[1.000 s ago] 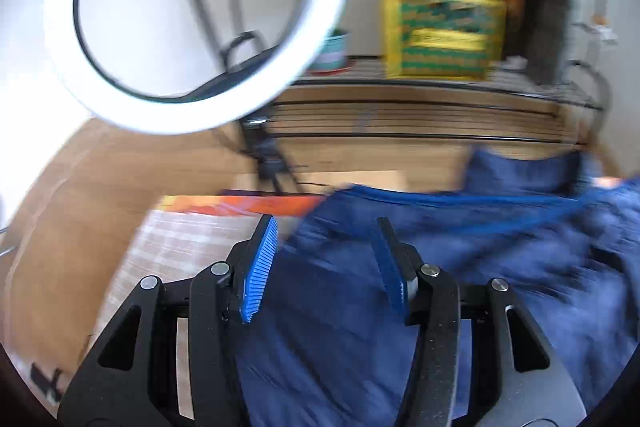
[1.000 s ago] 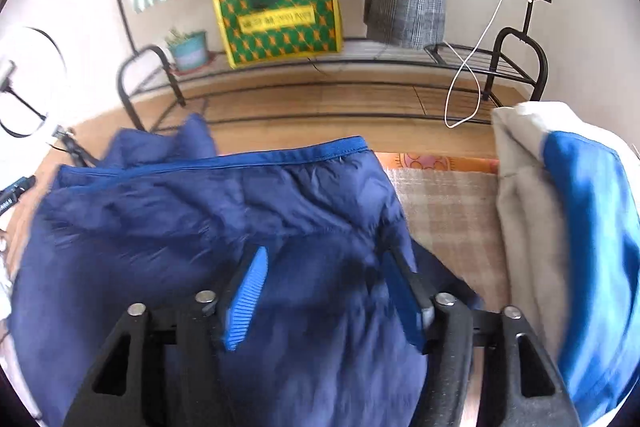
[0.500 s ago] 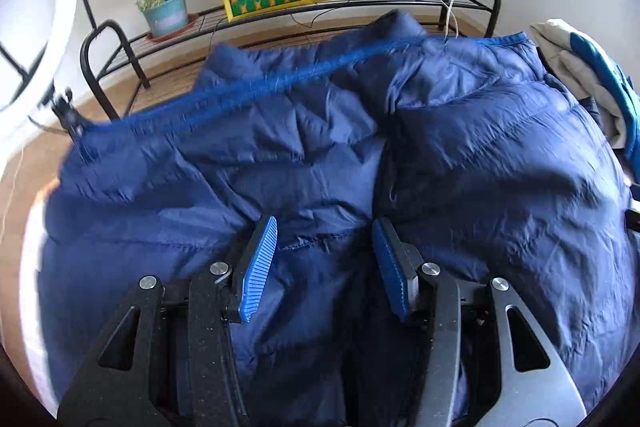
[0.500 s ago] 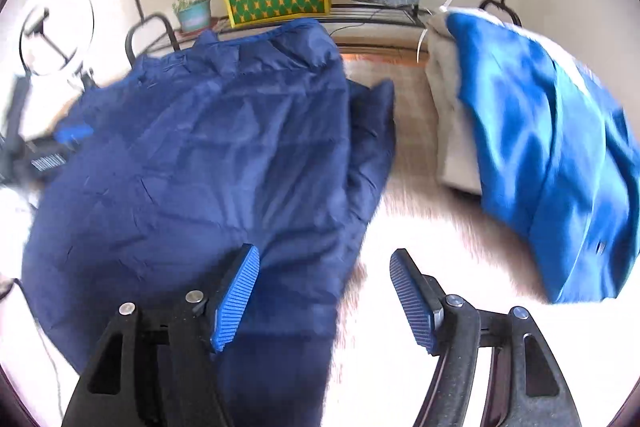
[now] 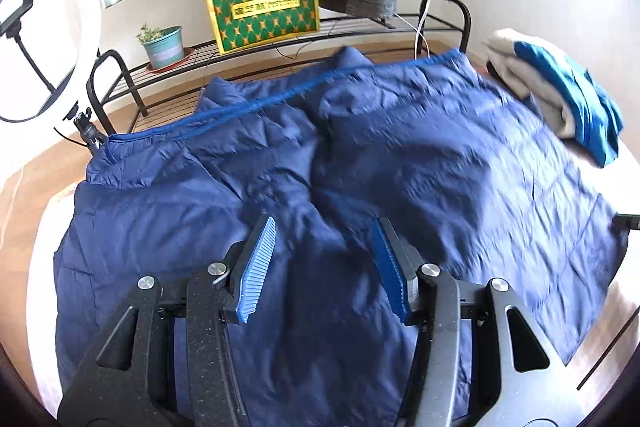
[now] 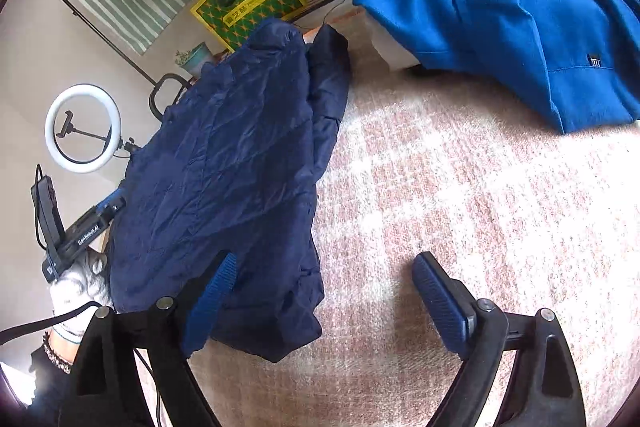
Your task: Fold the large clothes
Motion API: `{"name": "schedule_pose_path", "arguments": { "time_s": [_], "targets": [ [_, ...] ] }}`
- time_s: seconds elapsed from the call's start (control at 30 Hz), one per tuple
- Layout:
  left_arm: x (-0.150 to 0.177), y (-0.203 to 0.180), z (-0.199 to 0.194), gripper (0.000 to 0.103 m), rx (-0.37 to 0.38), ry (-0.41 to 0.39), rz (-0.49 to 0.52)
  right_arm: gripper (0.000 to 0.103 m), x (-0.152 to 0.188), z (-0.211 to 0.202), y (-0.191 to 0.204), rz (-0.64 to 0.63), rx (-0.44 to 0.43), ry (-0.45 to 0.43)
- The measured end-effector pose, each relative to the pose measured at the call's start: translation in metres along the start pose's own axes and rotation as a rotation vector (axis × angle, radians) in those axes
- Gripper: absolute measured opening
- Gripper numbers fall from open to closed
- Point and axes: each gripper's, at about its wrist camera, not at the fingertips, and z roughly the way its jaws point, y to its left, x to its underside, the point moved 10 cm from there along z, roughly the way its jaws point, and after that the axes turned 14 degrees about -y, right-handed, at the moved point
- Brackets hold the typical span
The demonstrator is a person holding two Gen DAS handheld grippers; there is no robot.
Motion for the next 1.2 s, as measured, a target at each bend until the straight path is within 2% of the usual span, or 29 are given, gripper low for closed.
{"name": "schedule_pose_path", "arguments": {
  "time_s": [0.07,0.13,0.17,0.27,0.3,0.37,0.5,0.63,0.67,0.73,0.77,0.8,0.97,1.03,1.1,1.2],
  "targets": [
    [0.009,-0.009,0.004,0.052,0.010,0.018,0.003,0.090,0.001,0.001,0.008,0.028,-0.032,-0.003],
    [0.018,-0.013,0.009,0.052,-0.024,0.015,0.059,0.065,0.009,0.005,0.024,0.063,-0.124,0.034],
    [0.024,-0.015,0.013,0.052,-0.046,0.009,0.098,0.045,0.015,0.010,0.030,0.075,-0.151,0.068],
    [0.030,-0.022,0.012,0.052,-0.097,-0.036,0.167,0.019,0.019,0.014,0.039,0.092,-0.165,0.090],
    [0.028,-0.023,0.010,0.052,-0.098,-0.036,0.182,0.014,0.014,0.009,0.040,0.098,-0.171,0.077],
    [0.024,-0.021,0.001,0.052,-0.102,-0.035,0.174,0.010,-0.001,-0.005,0.043,0.096,-0.179,0.026],
    [0.019,-0.018,-0.040,0.052,-0.057,-0.068,0.040,0.008,-0.015,-0.025,0.046,0.082,-0.170,-0.033],
    [0.042,-0.033,-0.058,0.052,-0.034,-0.033,0.066,0.012,-0.008,-0.017,0.038,0.113,-0.132,-0.029],
    [0.050,-0.035,-0.057,0.052,-0.039,-0.021,0.085,0.016,-0.005,-0.015,0.035,0.116,-0.114,-0.035],
    [0.057,-0.037,-0.053,0.052,-0.055,-0.025,0.116,0.037,0.000,-0.013,0.027,0.106,-0.064,-0.049],
    [0.059,-0.037,-0.051,0.052,-0.055,-0.028,0.114,0.058,0.000,-0.012,0.024,0.110,-0.041,-0.058],
    [0.061,-0.037,-0.049,0.052,-0.053,-0.026,0.102,0.068,0.003,-0.012,0.021,0.122,-0.029,-0.067],
    [0.064,-0.036,-0.041,0.052,-0.037,-0.020,0.073,0.077,0.020,-0.010,0.022,0.225,-0.067,-0.066],
    [0.063,-0.036,-0.042,0.052,-0.038,-0.020,0.070,0.073,0.018,-0.007,0.029,0.216,-0.055,-0.103],
    [0.062,-0.034,-0.046,0.052,-0.044,-0.021,0.067,0.035,0.018,0.001,0.038,0.253,-0.096,-0.077],
    [0.057,-0.024,-0.063,0.052,-0.043,-0.035,0.022,0.018,0.010,0.002,0.043,0.255,-0.057,-0.094]
  ]
}}
